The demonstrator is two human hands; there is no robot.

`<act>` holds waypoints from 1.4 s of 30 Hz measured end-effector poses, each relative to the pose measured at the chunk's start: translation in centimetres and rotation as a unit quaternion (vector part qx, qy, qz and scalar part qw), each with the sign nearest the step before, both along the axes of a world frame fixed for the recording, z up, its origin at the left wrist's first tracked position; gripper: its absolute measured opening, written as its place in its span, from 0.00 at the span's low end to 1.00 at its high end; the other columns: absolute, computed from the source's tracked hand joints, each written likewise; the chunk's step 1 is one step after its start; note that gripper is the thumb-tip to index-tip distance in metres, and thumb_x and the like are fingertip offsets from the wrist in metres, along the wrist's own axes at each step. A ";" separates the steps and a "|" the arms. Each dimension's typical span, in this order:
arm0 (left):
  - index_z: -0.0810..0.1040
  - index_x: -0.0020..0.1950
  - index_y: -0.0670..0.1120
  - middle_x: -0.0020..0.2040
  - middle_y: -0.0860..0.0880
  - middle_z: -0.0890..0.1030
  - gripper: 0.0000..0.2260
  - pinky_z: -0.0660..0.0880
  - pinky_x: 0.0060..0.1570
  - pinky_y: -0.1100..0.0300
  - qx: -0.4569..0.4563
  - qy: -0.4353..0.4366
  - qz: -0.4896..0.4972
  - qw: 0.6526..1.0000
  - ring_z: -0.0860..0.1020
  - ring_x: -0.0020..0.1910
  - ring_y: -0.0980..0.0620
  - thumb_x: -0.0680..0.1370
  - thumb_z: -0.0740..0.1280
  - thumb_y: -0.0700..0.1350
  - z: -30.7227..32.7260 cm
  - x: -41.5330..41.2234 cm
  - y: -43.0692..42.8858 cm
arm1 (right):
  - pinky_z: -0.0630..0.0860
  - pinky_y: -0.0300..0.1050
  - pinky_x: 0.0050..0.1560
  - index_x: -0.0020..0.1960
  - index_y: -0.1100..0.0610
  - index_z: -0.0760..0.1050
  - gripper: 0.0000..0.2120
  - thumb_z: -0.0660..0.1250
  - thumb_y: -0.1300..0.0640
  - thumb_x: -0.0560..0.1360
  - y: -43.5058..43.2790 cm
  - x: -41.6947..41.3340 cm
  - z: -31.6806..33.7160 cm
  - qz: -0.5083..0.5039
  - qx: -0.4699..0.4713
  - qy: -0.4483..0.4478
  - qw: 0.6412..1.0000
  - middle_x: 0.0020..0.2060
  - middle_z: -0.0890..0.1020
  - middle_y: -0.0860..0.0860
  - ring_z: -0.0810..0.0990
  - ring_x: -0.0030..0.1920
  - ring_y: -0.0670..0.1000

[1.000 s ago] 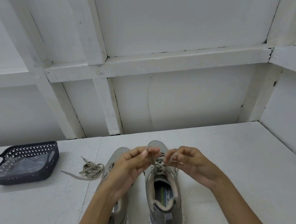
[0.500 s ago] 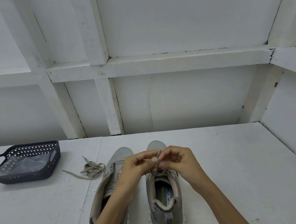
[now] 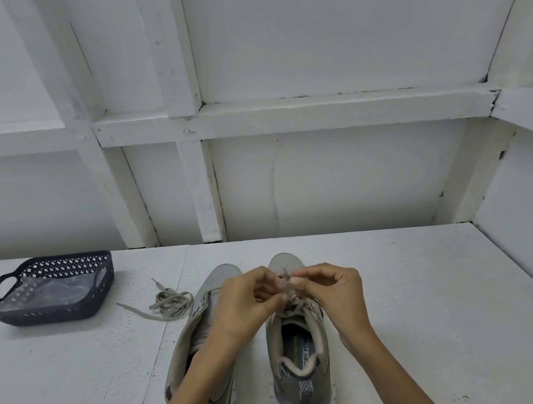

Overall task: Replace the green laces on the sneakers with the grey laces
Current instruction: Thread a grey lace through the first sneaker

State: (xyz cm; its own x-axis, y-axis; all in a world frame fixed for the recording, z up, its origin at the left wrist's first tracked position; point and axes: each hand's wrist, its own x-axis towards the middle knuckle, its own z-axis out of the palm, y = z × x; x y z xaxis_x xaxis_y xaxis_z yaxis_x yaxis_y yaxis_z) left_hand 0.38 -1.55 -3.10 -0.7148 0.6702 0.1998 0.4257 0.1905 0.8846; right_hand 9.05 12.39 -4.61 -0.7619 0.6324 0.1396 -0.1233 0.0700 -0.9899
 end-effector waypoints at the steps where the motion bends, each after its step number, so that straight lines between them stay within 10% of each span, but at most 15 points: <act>1: 0.81 0.45 0.43 0.38 0.52 0.85 0.05 0.80 0.42 0.62 -0.019 0.067 -0.014 0.997 0.83 0.38 0.58 0.72 0.73 0.36 -0.1 0.0 -0.1 | 0.82 0.46 0.47 0.42 0.57 0.85 0.06 0.77 0.65 0.67 0.1 -0.1 -0.1 -0.006 0.036 -0.020 0.999 0.37 0.86 0.51 0.85 0.40 0.51; 8: 0.73 0.45 0.51 0.39 0.56 0.81 0.07 0.75 0.33 0.54 -0.059 0.346 -0.048 0.935 0.78 0.36 0.55 0.73 0.65 0.39 0.0 -0.8 -0.4 | 0.71 0.29 0.39 0.41 0.54 0.84 0.06 0.73 0.64 0.72 1.3 0.1 1.6 0.155 0.168 -0.148 0.962 0.35 0.83 0.45 0.78 0.35 0.36; 18: 0.78 0.52 0.55 0.56 0.58 0.75 0.11 0.73 0.46 0.65 -0.024 0.335 -0.012 0.942 0.74 0.53 0.59 0.72 0.70 0.56 -1.5 -0.1 -1.1 | 0.68 0.38 0.38 0.42 0.59 0.83 0.04 0.69 0.61 0.74 2.5 0.6 1.2 0.268 -0.107 -0.133 0.948 0.35 0.80 0.52 0.73 0.34 0.45; 24: 0.84 0.42 0.50 0.37 0.56 0.82 0.03 0.69 0.37 0.72 -0.029 0.274 0.029 0.961 0.77 0.35 0.60 0.72 0.72 0.48 -1.8 -0.9 -1.4 | 0.70 0.37 0.35 0.45 0.64 0.83 0.04 0.73 0.64 0.71 2.6 0.7 0.6 0.207 -0.060 -0.147 0.965 0.36 0.82 0.55 0.74 0.33 0.45; 34: 0.84 0.42 0.50 0.36 0.61 0.80 0.01 0.70 0.40 0.66 -0.195 0.220 0.042 0.955 0.74 0.35 0.64 0.73 0.73 0.47 -2.1 -3.7 -3.5 | 0.71 0.36 0.33 0.40 0.60 0.83 0.04 0.72 0.66 0.72 4.8 2.2 -0.9 0.123 0.042 -0.195 0.972 0.28 0.80 0.48 0.72 0.28 0.43; 42: 0.83 0.53 0.52 0.49 0.60 0.83 0.17 0.73 0.50 0.71 0.005 0.056 0.072 0.996 0.80 0.51 0.64 0.73 0.65 0.61 -0.5 -4.5 -7.4 | 0.81 0.42 0.43 0.58 0.46 0.80 0.11 0.67 0.50 0.77 4.9 3.2 -0.1 0.118 0.053 -0.176 0.976 0.51 0.83 0.46 0.82 0.47 0.43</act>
